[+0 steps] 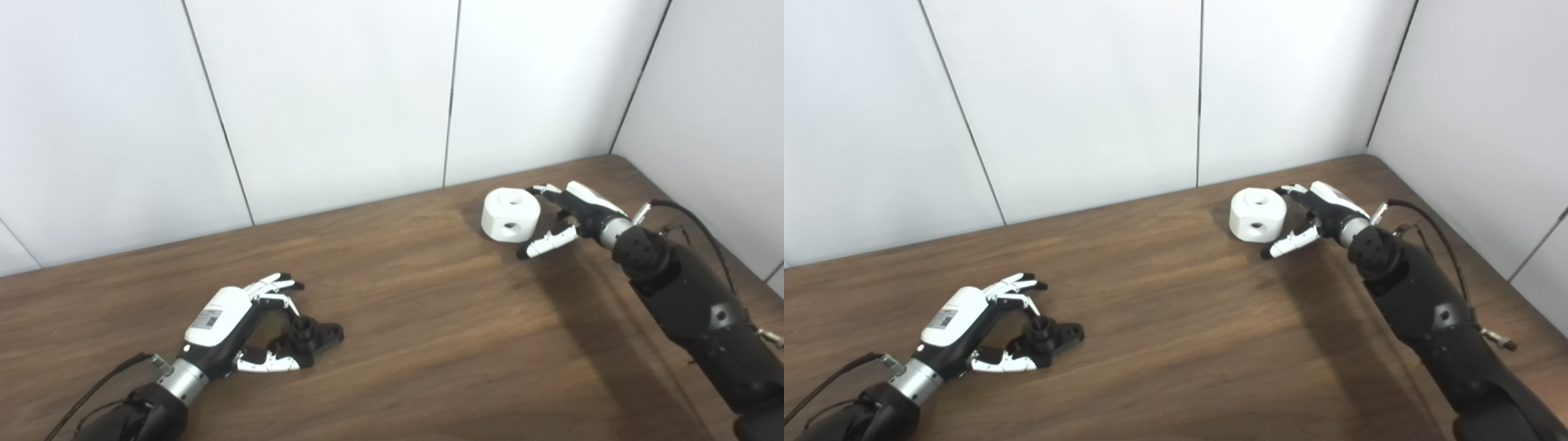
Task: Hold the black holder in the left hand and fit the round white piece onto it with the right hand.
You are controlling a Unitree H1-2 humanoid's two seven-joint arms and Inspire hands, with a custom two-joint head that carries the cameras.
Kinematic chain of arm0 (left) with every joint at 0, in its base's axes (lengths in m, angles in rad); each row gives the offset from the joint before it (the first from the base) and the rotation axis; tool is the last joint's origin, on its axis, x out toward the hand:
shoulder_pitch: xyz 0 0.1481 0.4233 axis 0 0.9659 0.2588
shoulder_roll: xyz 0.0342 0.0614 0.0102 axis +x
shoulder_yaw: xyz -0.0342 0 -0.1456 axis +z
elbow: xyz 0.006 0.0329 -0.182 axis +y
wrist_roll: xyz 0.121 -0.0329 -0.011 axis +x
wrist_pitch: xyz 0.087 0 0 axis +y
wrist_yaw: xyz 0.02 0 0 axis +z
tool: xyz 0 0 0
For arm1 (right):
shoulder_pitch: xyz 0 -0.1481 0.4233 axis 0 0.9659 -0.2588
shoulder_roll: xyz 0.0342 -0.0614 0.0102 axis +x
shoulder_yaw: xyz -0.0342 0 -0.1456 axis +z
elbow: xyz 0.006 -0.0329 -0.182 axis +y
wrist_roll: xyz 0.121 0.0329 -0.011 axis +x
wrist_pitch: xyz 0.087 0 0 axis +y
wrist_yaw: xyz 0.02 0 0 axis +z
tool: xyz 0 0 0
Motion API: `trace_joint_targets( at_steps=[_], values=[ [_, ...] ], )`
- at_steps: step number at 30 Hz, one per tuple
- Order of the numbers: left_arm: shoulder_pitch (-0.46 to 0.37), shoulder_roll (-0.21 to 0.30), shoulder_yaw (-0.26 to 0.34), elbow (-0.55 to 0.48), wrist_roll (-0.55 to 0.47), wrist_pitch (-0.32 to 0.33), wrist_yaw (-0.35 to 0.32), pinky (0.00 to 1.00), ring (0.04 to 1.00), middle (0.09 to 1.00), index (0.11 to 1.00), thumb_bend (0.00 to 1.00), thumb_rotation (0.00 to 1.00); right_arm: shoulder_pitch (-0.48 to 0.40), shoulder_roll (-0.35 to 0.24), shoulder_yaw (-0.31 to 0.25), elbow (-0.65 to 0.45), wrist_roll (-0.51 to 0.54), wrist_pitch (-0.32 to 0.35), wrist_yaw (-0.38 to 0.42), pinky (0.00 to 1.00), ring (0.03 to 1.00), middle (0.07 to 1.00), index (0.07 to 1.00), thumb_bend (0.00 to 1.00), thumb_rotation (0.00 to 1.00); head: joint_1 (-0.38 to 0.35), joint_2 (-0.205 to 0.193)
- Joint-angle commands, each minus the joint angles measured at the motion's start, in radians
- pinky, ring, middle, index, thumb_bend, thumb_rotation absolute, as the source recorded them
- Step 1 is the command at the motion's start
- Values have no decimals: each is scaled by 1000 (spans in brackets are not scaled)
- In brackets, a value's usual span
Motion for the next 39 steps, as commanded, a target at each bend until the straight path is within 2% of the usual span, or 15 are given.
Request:
trace_joint_targets(
  at_steps=[1, 9, 14, 20, 24, 26, 28, 33, 39],
  values=[
    [139, -14, -124, 66, 118, 24, -145, 827, 901, 835, 480, 525, 58, -59, -1, 3, -9, -5, -33, -25, 812, 981, 996, 914, 977, 355, -1, 1],
    [140, -8, -126, 52, 111, 24, -161, 828, 899, 838, 480, 525, 59, -77, 20, 15, 31, -4, -55, -52, 800, 964, 983, 909, 985, 386, 5, 5],
    [144, -6, -130, 55, 116, 24, -142, 821, 901, 840, 480, 526, 59, -83, 31, 26, 46, 1, -66, -68, 798, 954, 976, 901, 973, 369, 10, 11],
    [147, 2, -124, 40, 111, 24, -159, 836, 908, 845, 480, 525, 59, -88, 44, 37, 69, 5, -85, -77, 789, 943, 973, 897, 978, 364, 12, 16],
    [149, 6, -129, 37, 121, 24, -138, 824, 905, 841, 480, 525, 59, -83, 54, 34, 81, 4, -123, -114, 782, 929, 951, 838, 948, 316, 16, 21],
    [149, 6, -132, 40, 120, 24, -131, 813, 902, 840, 480, 526, 59, -79, 63, 27, 95, 5, -171, -153, 781, 903, 893, 660, 885, 203, 15, 22],
    [149, 7, -131, 39, 118, 24, -134, 821, 902, 841, 479, 525, 60, -77, 74, 23, 119, -8, -219, -214, 790, 866, 826, 520, 600, 150, 15, 22],
    [150, 7, -132, 39, 121, 24, -126, 812, 898, 838, 479, 526, 60, -79, 97, 24, 167, -47, -270, -323, 772, 828, 756, 482, 527, 134, 15, 22],
    [152, 12, -128, 33, 120, 24, -139, 825, 906, 848, 480, 526, 60, -76, 133, 25, 193, -78, -259, -409, 735, 799, 719, 480, 524, 132, 26, 29]
  ],
)
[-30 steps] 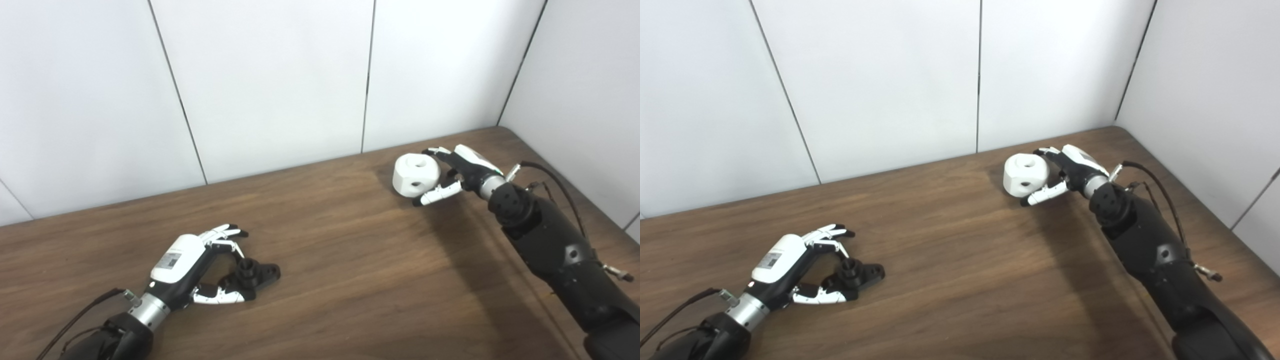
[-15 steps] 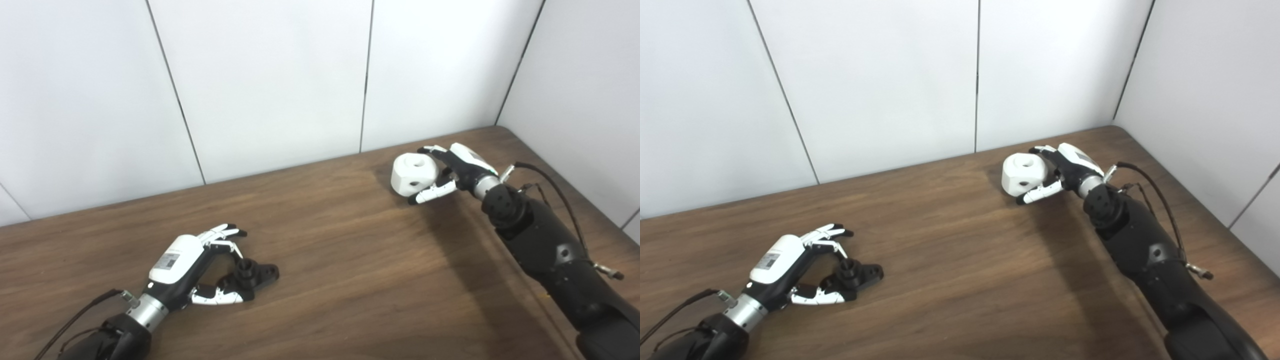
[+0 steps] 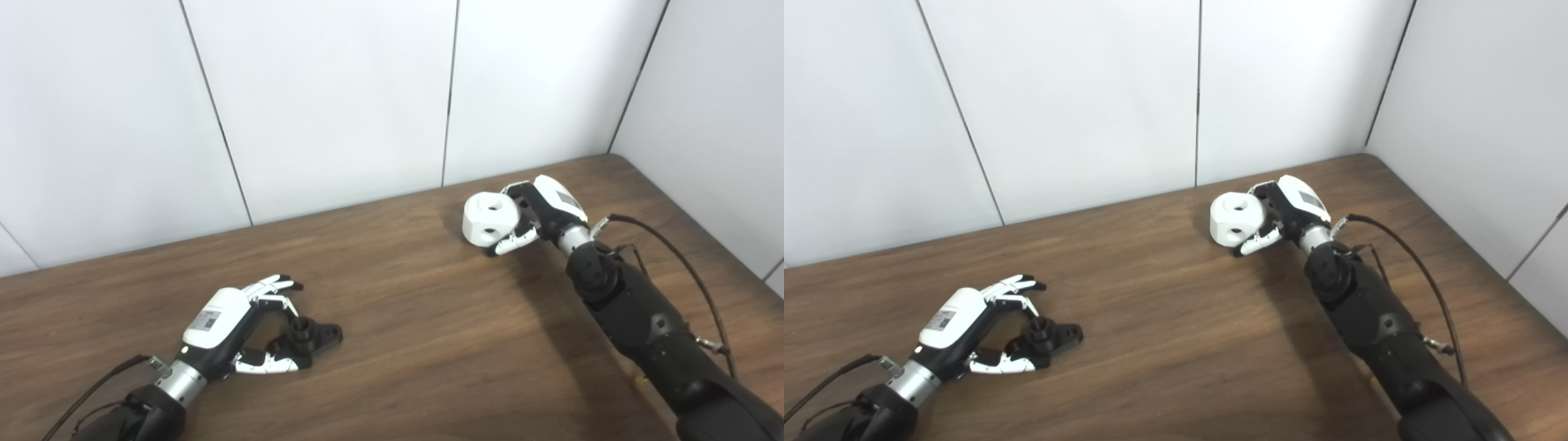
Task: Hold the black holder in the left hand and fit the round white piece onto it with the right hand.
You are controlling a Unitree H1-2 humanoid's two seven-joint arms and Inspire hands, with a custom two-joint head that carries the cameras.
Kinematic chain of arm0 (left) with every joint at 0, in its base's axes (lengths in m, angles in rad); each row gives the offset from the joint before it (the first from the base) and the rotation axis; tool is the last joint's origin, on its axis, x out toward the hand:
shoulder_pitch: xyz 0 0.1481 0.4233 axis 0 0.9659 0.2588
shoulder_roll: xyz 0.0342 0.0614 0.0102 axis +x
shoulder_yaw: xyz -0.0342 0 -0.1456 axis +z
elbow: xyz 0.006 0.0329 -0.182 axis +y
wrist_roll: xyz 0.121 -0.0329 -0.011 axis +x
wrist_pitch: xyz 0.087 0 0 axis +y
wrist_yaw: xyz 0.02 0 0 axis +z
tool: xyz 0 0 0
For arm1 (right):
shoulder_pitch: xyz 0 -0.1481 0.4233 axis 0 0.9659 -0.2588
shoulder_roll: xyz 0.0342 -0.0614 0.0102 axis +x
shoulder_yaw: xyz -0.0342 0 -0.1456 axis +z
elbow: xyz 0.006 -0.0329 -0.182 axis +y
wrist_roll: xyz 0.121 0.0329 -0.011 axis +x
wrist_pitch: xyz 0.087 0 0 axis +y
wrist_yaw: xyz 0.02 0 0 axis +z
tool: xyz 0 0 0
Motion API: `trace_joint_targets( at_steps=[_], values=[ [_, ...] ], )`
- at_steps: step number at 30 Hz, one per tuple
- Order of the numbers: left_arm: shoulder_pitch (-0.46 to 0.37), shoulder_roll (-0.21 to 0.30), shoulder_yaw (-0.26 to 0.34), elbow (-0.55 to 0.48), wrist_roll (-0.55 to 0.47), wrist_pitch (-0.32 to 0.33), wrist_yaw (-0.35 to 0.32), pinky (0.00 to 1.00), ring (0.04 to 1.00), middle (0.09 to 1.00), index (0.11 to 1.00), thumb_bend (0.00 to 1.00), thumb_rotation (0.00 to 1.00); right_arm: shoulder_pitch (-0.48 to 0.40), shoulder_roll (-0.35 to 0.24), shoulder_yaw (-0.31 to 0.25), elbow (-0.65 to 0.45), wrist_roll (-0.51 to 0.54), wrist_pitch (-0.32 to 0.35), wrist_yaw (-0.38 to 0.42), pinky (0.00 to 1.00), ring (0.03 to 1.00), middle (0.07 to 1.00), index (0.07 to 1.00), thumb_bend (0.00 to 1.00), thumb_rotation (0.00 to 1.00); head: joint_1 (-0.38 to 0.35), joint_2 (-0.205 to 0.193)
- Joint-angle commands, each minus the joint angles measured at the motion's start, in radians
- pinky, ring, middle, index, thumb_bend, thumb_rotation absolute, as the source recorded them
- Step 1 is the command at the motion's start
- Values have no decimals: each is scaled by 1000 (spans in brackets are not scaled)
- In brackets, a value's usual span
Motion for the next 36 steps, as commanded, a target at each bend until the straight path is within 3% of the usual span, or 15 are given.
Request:
trace_joint_targets(
  at_steps=[1, 11, 15, 23, 28, 36],
  values=[
    [149, 0, -120, 47, 119, 24, -149, 824, 906, 848, 480, 525, 60, -32, -4, -9, 9, -23, -20, -56, 729, 798, 716, 480, 524, 132, 0, 0],
    [146, -1, -113, 60, 119, 24, -170, 849, 922, 863, 481, 525, 59, -35, 24, -11, 1, -19, 3, -98, 701, 796, 720, 481, 524, 133, 16, 4],
    [144, 7, -105, 45, 118, 24, -186, 842, 919, 859, 481, 525, 59, -39, 38, -42, -65, 28, -4, -85, 716, 798, 730, 481, 524, 132, 16, 7],
    [141, 6, -84, 52, 105, 24, -214, 855, 922, 860, 481, 525, 59, -77, 46, -71, -260, 93, 48, 33, 791, 825, 756, 481, 524, 133, 41, 10],
    [131, 4, -76, 48, 122, 24, -223, 850, 925, 860, 479, 526, 59, -77, 61, -63, -405, 90, 112, 104, 798, 845, 772, 480, 524, 133, 46, 11],
    [120, 1, -81, 56, 123, 24, -215, 850, 918, 855, 480, 525, 60, -76, 87, -36, -539, 62, 179, 169, 785, 843, 772, 480, 524, 134, 57, 13]
  ],
)
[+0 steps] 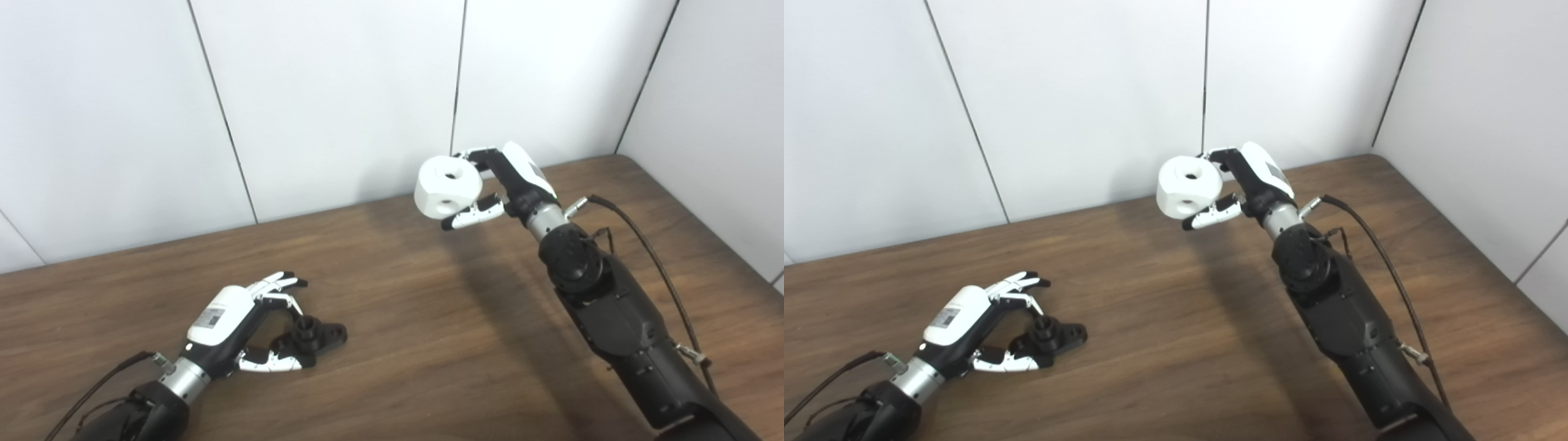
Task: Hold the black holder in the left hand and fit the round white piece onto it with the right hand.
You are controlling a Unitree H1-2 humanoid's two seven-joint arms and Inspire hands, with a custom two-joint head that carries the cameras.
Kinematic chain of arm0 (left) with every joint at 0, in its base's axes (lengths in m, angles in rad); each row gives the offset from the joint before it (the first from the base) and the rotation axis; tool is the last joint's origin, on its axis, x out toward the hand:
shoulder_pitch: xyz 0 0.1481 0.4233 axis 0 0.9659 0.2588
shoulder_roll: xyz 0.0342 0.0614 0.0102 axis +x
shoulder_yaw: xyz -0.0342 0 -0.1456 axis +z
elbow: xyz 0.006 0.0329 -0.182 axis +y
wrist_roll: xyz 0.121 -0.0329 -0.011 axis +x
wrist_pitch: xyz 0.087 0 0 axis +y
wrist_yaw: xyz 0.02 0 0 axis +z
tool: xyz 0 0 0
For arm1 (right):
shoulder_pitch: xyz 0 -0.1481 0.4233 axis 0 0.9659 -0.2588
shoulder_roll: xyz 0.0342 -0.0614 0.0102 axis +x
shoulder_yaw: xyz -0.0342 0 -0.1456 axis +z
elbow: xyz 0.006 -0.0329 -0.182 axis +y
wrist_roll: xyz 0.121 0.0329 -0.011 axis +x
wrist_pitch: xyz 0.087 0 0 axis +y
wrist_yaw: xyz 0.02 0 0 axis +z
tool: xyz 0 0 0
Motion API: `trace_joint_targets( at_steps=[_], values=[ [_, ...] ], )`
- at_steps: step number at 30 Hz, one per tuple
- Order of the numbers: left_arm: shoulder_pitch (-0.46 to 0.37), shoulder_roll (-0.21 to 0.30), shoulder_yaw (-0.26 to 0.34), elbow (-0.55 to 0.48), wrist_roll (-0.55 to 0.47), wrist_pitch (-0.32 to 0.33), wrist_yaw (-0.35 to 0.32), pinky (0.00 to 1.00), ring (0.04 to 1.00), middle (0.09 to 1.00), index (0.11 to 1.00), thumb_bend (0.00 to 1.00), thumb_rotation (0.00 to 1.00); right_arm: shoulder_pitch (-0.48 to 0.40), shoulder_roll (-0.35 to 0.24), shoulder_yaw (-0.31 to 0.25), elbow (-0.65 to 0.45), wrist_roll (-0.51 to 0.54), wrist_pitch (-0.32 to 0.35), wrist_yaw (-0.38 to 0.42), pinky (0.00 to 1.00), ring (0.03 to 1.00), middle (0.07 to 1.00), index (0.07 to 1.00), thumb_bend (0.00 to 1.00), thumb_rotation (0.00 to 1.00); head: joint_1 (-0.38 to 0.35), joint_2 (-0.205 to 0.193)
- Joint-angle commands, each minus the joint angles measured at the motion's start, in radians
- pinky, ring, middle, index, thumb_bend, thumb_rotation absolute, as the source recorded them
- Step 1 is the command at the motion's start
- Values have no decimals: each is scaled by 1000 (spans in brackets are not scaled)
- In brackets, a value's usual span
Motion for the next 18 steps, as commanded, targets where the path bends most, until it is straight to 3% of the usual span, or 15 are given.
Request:
trace_joint_targets(
  at_steps=[1, 10, 18],
  values=[
    [114, -5, -104, 74, 124, 24, -197, 850, 918, 854, 480, 525, 60, -86, -2, 0, -111, -16, 13, 19, 783, 844, 773, 480, 525, 134, 13, 3],
    [104, -20, -111, 80, 141, 24, -180, 850, 929, 870, 480, 525, 62, -91, 27, 84, -223, -37, 65, 148, 785, 858, 794, 481, 523, 133, 80, 14],
    [102, -45, -103, 76, 129, 24, -181, 835, 914, 856, 479, 525, 63, -97, 92, 156, -225, -55, 58, 207, 785, 866, 785, 479, 524, 132, 135, 24]
  ],
)
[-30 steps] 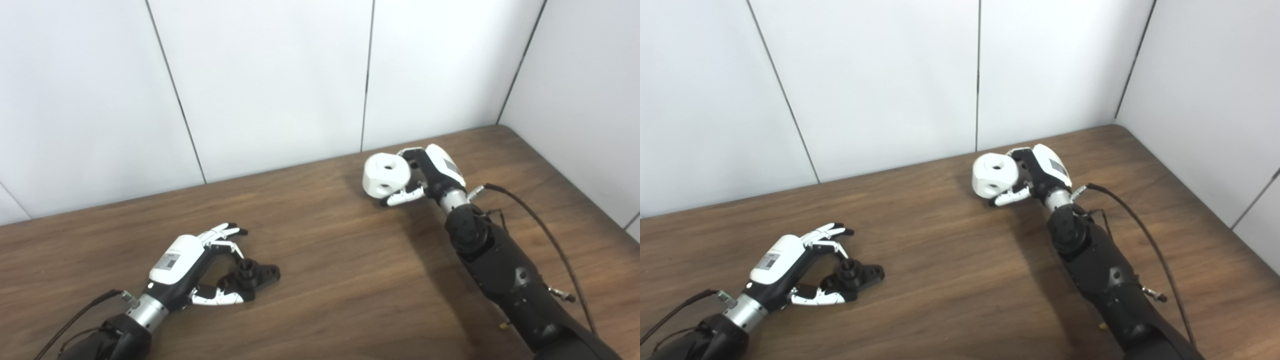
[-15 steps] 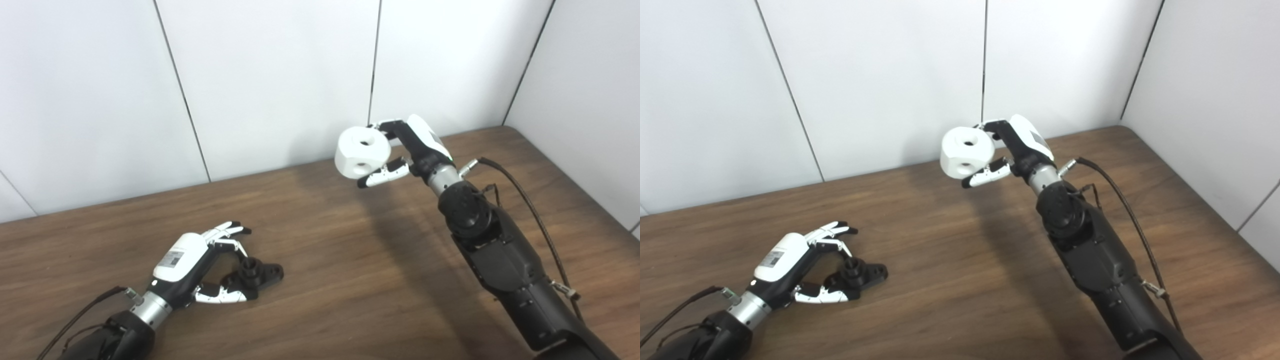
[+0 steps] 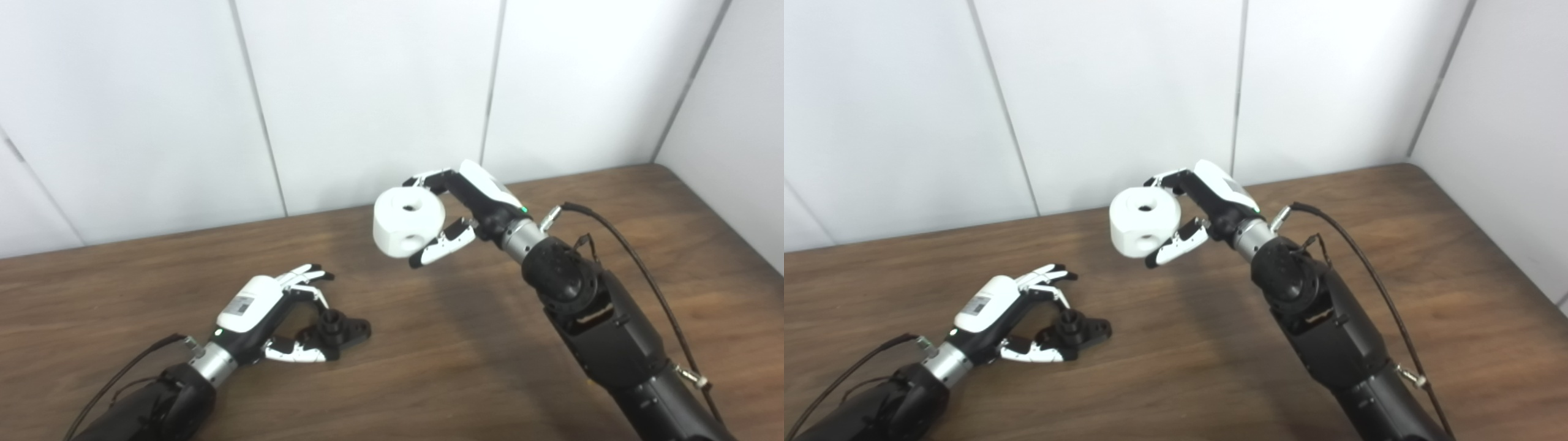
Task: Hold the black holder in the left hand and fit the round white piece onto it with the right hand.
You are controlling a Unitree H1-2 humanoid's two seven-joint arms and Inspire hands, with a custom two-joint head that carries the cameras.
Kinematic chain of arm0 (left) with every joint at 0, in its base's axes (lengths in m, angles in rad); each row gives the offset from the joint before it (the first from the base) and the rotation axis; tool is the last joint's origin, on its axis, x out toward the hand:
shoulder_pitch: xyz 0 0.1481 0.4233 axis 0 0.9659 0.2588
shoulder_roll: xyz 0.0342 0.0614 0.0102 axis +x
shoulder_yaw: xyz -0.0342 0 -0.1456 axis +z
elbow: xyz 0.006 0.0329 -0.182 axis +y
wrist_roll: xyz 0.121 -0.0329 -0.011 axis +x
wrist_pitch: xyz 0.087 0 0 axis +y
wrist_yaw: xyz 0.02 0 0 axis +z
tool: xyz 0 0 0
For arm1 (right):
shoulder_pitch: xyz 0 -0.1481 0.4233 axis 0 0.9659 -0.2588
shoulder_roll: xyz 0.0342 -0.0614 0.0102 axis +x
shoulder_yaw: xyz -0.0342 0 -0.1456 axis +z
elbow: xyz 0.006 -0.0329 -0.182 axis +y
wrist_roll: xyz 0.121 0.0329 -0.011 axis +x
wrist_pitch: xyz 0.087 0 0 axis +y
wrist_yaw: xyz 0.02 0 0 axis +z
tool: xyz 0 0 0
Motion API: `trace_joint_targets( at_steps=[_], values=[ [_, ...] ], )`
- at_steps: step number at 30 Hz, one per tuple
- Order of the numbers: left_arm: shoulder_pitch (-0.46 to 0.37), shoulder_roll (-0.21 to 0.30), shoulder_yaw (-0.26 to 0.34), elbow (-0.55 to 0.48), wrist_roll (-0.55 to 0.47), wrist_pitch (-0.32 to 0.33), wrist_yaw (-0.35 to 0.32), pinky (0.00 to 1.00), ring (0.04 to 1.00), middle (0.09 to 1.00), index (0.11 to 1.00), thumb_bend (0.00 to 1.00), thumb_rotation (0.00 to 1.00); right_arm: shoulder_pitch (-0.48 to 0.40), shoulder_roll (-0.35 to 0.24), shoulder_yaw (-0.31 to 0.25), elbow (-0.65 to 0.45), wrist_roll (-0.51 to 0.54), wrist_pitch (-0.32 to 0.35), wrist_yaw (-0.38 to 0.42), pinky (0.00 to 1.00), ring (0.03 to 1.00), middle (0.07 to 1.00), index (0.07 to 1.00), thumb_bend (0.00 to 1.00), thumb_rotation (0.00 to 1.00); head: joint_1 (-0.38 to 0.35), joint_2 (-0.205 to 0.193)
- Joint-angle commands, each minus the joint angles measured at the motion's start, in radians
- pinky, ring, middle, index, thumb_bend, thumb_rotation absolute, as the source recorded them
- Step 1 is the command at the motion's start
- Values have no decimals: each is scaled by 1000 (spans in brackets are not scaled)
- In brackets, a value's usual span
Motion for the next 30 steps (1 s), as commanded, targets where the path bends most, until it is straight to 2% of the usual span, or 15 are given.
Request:
trace_joint_targets(
  at_steps=[1, 8, 16, 21, 30],
  values=[
    [108, -36, -98, 65, 128, 24, -186, 836, 915, 858, 479, 525, 63, -77, 12, 14, -53, -19, -21, 7, 789, 865, 786, 479, 524, 133, 3, 2],
    [108, -50, -66, 34, 135, 34, -253, 872, 940, 874, 480, 525, 63, -89, 50, 74, -53, -57, -9, 55, 789, 866, 796, 480, 524, 135, 51, 11],
    [105, -79, -52, 49, 148, 28, -253, 860, 931, 862, 479, 525, 63, -83, 78, 87, -33, -49, -20, 72, 830, 883, 804, 481, 524, 133, 93, 17],
    [100, -94, -68, 69, 151, 24, -214, 830, 920, 853, 478, 525, 63, -80, 80, 97, -7, -55, -48, 66, 815, 875, 800, 480, 524, 132, 119, 19],
    [105, -99, -46, 61, 154, 26, -243, 854, 927, 855, 479, 525, 63, -84, 81, 106, 33, -59, -65, 62, 794, 864, 801, 480, 524, 134, 127, 24]
  ],
)
